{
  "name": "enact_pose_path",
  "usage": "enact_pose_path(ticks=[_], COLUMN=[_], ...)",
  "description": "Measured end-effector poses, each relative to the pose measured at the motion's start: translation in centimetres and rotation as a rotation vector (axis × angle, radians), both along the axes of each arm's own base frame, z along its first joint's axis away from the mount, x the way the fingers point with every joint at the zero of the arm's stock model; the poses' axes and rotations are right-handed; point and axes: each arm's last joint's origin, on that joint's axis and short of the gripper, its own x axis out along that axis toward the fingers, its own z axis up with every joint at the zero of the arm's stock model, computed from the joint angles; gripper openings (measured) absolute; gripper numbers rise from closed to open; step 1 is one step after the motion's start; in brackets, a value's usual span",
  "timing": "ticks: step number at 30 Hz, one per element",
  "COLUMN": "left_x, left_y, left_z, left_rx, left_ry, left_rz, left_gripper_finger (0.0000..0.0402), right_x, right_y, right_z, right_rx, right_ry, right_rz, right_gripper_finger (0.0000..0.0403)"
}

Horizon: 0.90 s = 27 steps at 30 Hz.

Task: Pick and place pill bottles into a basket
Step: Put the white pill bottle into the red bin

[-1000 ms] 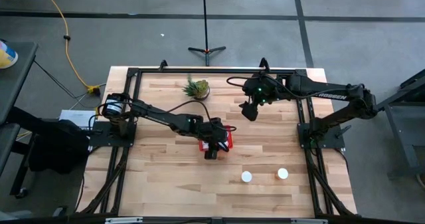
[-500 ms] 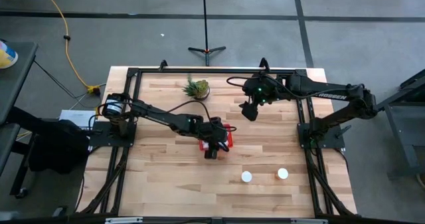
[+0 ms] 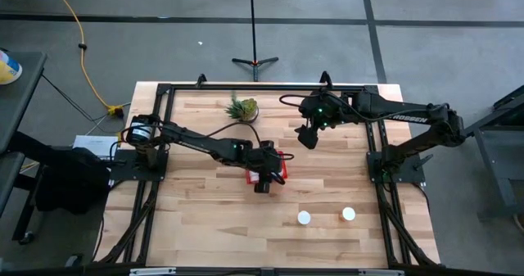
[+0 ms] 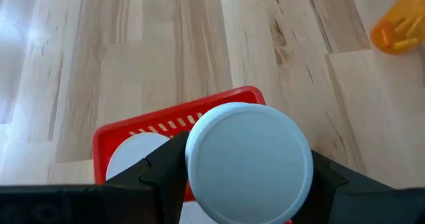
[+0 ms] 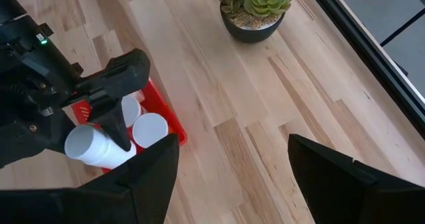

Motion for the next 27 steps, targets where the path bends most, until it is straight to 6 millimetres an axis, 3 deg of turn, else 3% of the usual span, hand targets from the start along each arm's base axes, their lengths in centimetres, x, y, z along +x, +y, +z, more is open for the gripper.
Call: enact_pose_path(ticks=[22,27], left_x=[-0.15,-0.17], left_y=[0.0,0.01], left_z=[0.0,0.03], left_rx=[-0.002,0.001], left_ry=[0.019,0.02], left_rz=[-0.002,0.0], left_gripper_finger=[0.0235,0.0263], right_x=[0.03,0.03], right_y=[0.1,0.1], right_z=[0.01,0.01], right_rx=[0.024,0.02], right_ry=[-0.005,-0.004], right_rz=[0.019,0.024], right_gripper_finger=[0.0273,0.0273])
